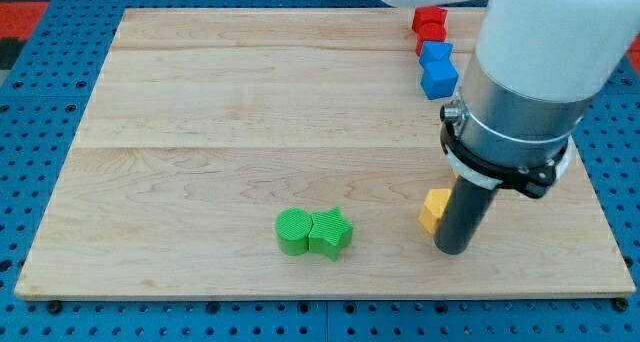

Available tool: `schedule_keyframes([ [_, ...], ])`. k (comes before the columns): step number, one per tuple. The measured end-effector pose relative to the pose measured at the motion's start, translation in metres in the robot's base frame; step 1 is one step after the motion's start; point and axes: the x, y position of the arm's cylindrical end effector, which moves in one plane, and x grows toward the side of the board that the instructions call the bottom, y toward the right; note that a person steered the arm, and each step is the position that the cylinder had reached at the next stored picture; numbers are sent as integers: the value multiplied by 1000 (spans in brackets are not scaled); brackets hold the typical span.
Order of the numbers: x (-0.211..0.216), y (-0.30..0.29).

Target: Push the yellow hexagon up a bit

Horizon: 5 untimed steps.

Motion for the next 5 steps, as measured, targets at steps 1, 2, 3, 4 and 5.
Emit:
schedule_keyframes([
  [1, -18, -2],
  [2, -26, -15],
  [3, -34, -22],
  [4, -36, -22],
  [5, -41, -22],
])
